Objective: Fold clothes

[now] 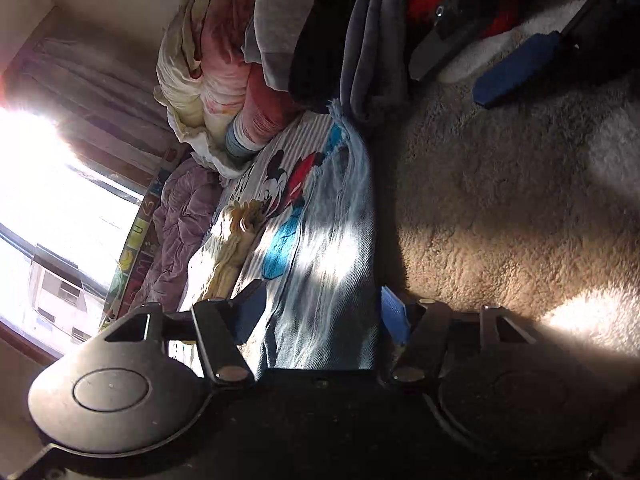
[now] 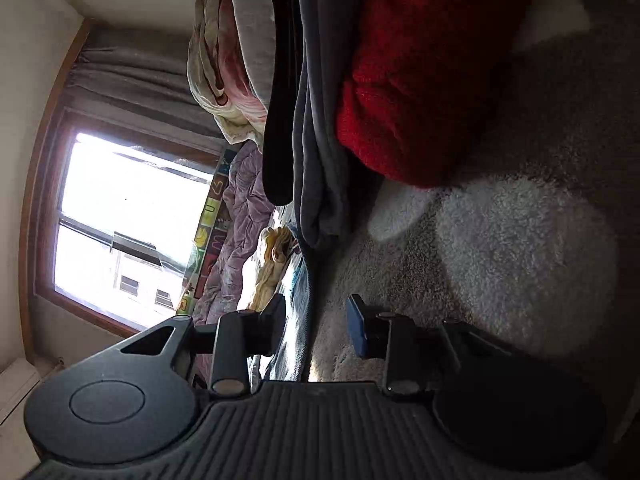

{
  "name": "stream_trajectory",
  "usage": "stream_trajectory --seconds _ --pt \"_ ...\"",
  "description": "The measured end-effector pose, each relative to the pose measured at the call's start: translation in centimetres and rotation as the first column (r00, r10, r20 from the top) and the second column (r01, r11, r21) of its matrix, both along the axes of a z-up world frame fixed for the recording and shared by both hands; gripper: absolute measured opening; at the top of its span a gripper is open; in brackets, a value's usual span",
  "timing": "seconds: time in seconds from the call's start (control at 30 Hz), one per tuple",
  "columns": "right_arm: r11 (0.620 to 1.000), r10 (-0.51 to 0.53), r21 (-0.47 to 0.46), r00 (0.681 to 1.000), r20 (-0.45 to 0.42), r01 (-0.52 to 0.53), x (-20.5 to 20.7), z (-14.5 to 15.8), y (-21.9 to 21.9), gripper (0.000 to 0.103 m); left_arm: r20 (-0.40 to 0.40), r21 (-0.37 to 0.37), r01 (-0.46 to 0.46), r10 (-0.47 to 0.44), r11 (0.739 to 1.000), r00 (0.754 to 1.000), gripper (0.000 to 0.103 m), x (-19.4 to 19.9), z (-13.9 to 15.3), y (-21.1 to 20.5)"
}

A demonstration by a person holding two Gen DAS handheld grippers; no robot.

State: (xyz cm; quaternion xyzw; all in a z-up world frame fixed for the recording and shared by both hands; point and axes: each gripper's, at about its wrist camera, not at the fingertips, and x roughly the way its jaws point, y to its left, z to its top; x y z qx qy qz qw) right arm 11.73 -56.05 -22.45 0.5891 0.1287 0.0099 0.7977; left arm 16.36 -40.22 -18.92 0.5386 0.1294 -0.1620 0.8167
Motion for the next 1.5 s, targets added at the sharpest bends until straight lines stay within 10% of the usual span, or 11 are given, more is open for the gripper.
stream_trajectory --seconds 0.37,0.47,0.7,1.0,1.13,1.5 --pt "0.995 -0.081 0.059 0.996 0.023 0.08 -0.4 -0.9 -1.2 0.035 0.047 0.121 -0.029 0.023 0.992 0.999 0.032 5.5 -1.3 -6.0" --pt "0.99 -0.11 0.091 0.993 0.031 0.107 -0.4 -1.2 -1.6 0.035 -0.005 0.106 -0.041 0.042 0.994 0.999 0.006 6.5 -0.5 -6.3" --pt "0.976 -0.157 0.164 0.985 0.071 0.144 -0.9 -1.6 -1.6 0.043 -0.088 -0.178 -0.141 0.127 0.974 0.988 0.005 7.4 6.6 -1.8" --pt "0.979 0.131 -0.173 0.979 0.159 -0.103 0.6 3.6 4.3 0.06 -0.247 -0.541 -0.252 0.135 0.802 0.96 0.004 8.6 16.9 10.9" --pt "0.888 0.319 -0.386 0.939 0.128 -0.25 1.8 5.8 10.0 0.063 -0.289 -0.613 -0.282 0.123 0.738 0.95 0.004 8.5 19.4 16.3" --pt "0.443 0.51 -0.791 0.844 -0.165 -0.422 0.9 7.1 24.6 0.063 -0.299 -0.68 -0.365 0.214 0.636 0.93 0.004 8.1 21.7 27.4"
